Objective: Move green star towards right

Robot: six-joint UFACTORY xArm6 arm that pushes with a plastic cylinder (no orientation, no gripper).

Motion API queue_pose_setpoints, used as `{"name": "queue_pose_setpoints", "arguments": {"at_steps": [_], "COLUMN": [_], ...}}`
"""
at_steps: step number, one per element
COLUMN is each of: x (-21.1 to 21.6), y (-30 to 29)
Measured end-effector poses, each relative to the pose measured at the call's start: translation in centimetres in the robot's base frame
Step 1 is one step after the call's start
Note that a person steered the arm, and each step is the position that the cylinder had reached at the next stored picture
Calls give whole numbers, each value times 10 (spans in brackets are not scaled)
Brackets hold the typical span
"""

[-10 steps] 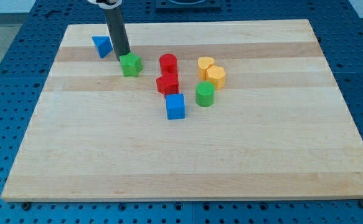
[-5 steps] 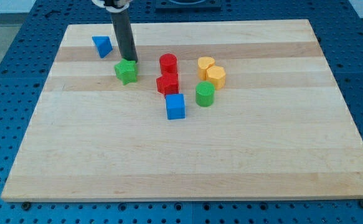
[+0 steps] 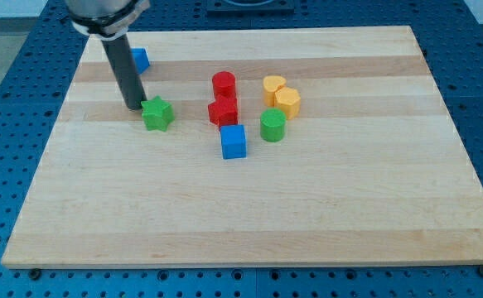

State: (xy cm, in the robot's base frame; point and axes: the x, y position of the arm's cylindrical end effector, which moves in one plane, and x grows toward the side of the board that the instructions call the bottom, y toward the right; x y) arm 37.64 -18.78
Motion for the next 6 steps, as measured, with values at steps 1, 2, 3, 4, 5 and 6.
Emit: {"name": "queue_pose_setpoints", "arguments": {"at_steps": [1, 2, 3, 4, 5, 6], "x": [10, 10, -1, 2, 8, 18], "y": [3, 10, 12, 28, 33, 33]}}
